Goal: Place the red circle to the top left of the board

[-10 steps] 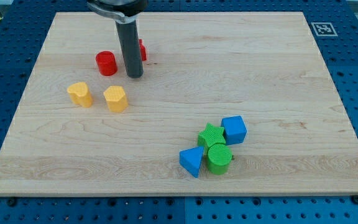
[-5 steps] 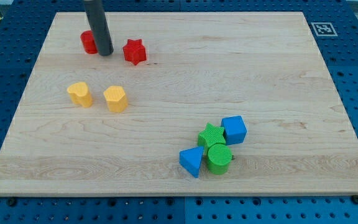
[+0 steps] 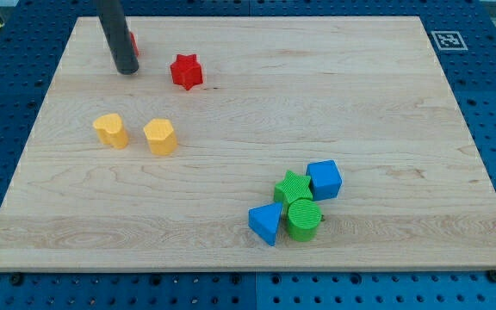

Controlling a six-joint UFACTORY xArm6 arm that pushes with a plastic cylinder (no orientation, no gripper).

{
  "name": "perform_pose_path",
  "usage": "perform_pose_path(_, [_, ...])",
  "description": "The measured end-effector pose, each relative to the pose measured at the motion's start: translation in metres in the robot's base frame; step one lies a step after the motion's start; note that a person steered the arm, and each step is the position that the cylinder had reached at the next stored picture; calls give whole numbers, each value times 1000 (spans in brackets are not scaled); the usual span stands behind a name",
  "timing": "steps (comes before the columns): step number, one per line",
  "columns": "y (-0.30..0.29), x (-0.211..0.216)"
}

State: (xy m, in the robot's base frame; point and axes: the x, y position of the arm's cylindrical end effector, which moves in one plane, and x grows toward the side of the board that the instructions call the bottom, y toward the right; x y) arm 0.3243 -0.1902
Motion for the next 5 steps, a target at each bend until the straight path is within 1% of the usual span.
perform_pose_path(1, [-28, -13])
perform_pose_path(2, [-39, -47])
perform_pose_path(5, [-39, -51])
